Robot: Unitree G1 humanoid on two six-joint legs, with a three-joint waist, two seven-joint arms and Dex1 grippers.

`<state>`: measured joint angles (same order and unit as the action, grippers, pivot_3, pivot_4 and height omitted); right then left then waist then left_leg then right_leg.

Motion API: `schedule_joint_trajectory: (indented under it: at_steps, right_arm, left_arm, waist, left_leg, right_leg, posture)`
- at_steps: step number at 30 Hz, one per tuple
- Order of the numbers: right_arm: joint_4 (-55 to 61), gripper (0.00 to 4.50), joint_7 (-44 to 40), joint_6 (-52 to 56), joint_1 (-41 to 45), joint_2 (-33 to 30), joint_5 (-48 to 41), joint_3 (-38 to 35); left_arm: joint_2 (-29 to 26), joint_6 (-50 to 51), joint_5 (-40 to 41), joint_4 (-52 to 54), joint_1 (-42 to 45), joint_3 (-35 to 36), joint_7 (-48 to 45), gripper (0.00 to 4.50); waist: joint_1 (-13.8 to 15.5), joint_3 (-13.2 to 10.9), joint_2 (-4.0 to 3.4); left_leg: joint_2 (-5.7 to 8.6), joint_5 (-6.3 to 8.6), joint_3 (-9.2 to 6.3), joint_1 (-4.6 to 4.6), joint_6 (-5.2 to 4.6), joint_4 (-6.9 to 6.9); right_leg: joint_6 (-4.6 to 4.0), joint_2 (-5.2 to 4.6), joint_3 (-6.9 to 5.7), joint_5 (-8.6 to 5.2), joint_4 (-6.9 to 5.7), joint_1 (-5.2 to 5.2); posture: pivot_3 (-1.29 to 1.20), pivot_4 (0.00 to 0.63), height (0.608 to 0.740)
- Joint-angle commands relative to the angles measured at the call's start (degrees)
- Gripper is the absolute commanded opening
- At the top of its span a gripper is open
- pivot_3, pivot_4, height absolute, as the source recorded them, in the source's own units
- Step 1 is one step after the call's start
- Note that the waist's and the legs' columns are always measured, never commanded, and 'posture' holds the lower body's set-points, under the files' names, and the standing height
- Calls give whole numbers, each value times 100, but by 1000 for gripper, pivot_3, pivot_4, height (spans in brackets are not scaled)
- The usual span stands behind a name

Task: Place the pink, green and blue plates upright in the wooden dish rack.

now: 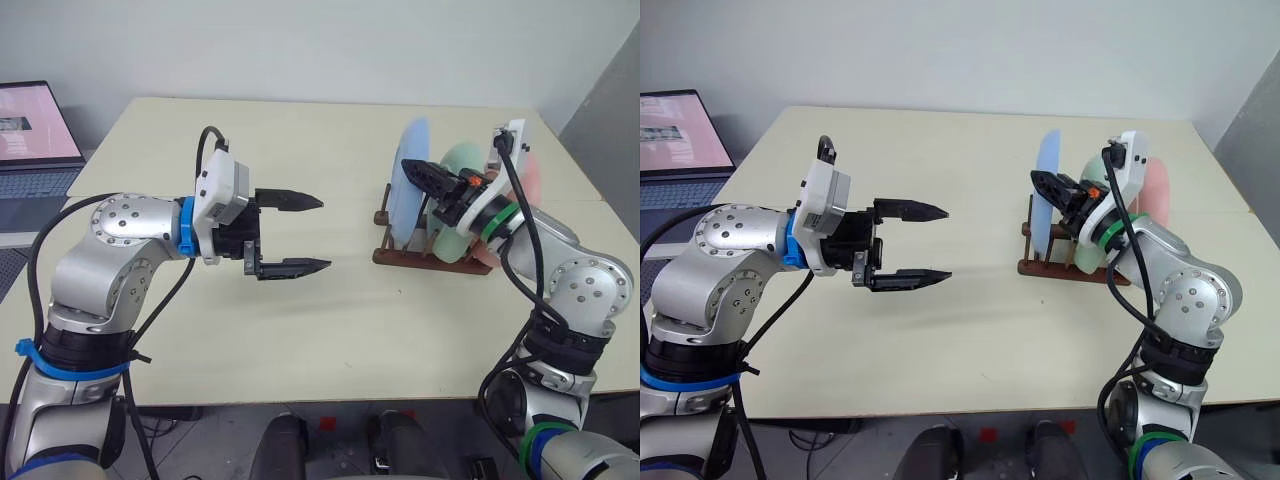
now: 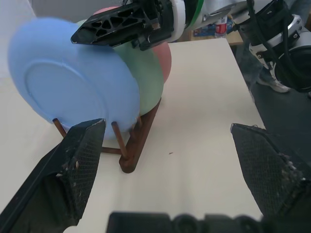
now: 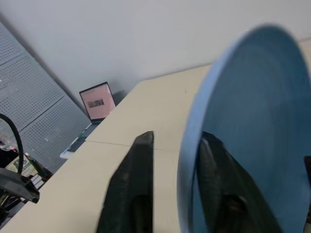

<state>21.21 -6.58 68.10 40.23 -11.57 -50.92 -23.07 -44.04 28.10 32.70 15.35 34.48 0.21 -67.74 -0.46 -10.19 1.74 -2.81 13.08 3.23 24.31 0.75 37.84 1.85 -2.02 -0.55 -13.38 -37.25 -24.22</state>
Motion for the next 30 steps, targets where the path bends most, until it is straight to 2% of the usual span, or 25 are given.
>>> schedule_joint_trajectory:
  at_steps: [1,6,11,15,20,23,27,30]
  right_arm:
    - [198,2570,36,-160,225,-121,-247,15]
    - [308,4441,-144,-525,392,-697,127,340]
    - [260,4480,-663,-739,622,-1631,217,403]
    - [331,4480,-1846,-895,342,-2967,326,536]
    - [42,4480,-3768,-1970,-584,-4875,1013,404]
    - [-255,4480,-4871,-2558,-1352,-5727,1362,15]
    - [-545,4480,-5897,-3019,-2381,-6370,1806,-540]
    - [-719,4480,-6593,-3485,-3235,-6626,2375,-904]
  left_arm:
    - [18,-109,-29,58,104,34,42,4500]
    - [59,-101,-48,48,111,41,81,4500]
    - [24,-85,-143,52,6,85,231,4500]
    - [-222,-61,-371,124,-232,169,337,4500]
    - [-790,-54,-837,177,-674,322,547,4500]
    - [-1140,178,-665,235,-1071,643,437,4500]
    - [-1518,33,-874,126,-1575,949,439,4500]
    - [-1686,-55,-977,79,-1870,1116,464,4500]
  waist:
    - [0,0,0]
    - [1,0,0]
    - [13,-1,-1]
    - [24,-1,-1]
    - [37,-1,-1]
    - [36,-2,-3]
    - [33,-3,-4]
    - [40,-2,-5]
  left_leg:
    - [0,0,-1,0,0,-1]
    - [0,1,-2,5,-2,-1]
    - [1,1,-2,6,-2,-1]
    - [1,4,-1,7,-7,-5]
    - [2,10,1,11,-17,-4]
    - [1,11,3,7,-17,-4]
    - [-6,11,4,2,-16,-2]
    - [-8,10,5,-10,-16,0]
  right_leg:
    - [0,0,0,0,2,0]
    - [0,1,-2,0,7,-2]
    - [1,-1,-3,0,12,-1]
    - [1,0,-2,-1,18,-2]
    - [2,-3,-1,-3,28,-2]
    - [24,-4,-1,-18,29,0]
    - [15,-9,0,-24,25,-1]
    - [-5,-11,1,-36,19,4]
  posture:
    - [0,150,740]
    - [0,150,740]
    - [0,150,740]
    - [0,150,740]
    - [0,150,740]
    - [0,150,740]
    - [0,150,740]
    - [0,150,740]
